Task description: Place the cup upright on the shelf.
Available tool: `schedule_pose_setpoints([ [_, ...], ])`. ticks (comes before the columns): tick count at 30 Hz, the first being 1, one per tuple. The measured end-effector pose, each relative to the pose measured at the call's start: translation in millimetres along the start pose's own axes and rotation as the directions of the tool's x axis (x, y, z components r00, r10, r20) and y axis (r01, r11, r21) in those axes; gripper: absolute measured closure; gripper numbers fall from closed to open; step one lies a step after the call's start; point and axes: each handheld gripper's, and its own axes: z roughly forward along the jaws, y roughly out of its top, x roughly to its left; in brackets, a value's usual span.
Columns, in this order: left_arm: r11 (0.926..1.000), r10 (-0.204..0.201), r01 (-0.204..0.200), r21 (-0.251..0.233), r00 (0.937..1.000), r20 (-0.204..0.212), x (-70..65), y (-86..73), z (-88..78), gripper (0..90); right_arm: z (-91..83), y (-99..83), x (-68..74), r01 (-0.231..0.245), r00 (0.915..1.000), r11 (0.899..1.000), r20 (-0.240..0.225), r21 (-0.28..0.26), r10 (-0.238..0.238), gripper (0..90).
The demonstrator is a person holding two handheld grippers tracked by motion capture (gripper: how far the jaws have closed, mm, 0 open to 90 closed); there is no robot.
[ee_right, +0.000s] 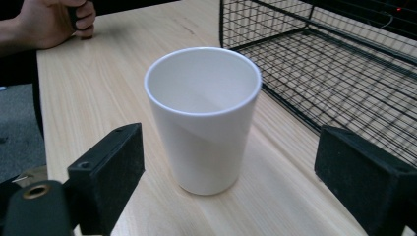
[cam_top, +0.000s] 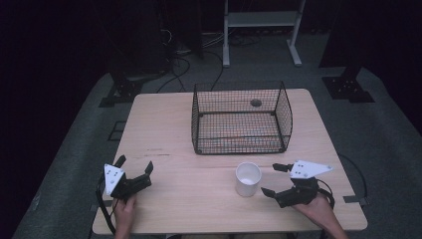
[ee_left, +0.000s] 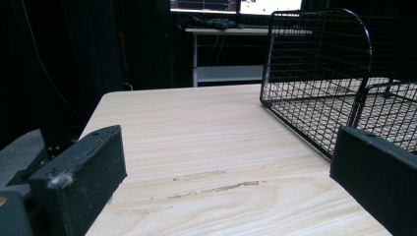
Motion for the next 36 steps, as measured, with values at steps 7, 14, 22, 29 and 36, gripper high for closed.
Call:
schedule_pose_setpoints([
  [7, 1.0000, -0.002, 0.002, -0.002, 1.0000, 0.001, 0.5, 0.0, -0.2, 0.0, 10.2, 6.7, 4.4, 0.018, 0.9993, 1.000, -0.033, 0.024, -0.017, 7.7],
  [14, 1.0000, -0.004, 0.004, -0.003, 1.0000, 0.003, 1.0, 0.1, -0.5, 0.0, 17.0, 8.5, 5.1, 0.014, 0.9988, 0.999, -0.047, 0.042, -0.012, 4.6],
  [22, 1.0000, -0.004, 0.004, -0.004, 1.0000, 0.002, 1.1, 0.1, -0.6, 0.0, 30.9, 11.6, 7.6, 0.022, 0.9974, 0.998, -0.070, 0.064, -0.017, 2.6],
  [29, 1.0000, -0.002, 0.002, -0.006, 1.0000, 0.003, 1.0, 0.2, -0.9, 0.0, 41.1, 13.8, 8.1, 0.027, 0.9968, 0.997, -0.076, 0.068, -0.022, 2.6],
  [36, 1.0000, -0.001, 0.001, -0.008, 1.0000, 0.004, 0.9, 0.2, -1.2, 0.0, 48.8, 14.3, 6.5, 0.029, 0.9965, 0.996, -0.081, 0.080, -0.022, 2.6],
])
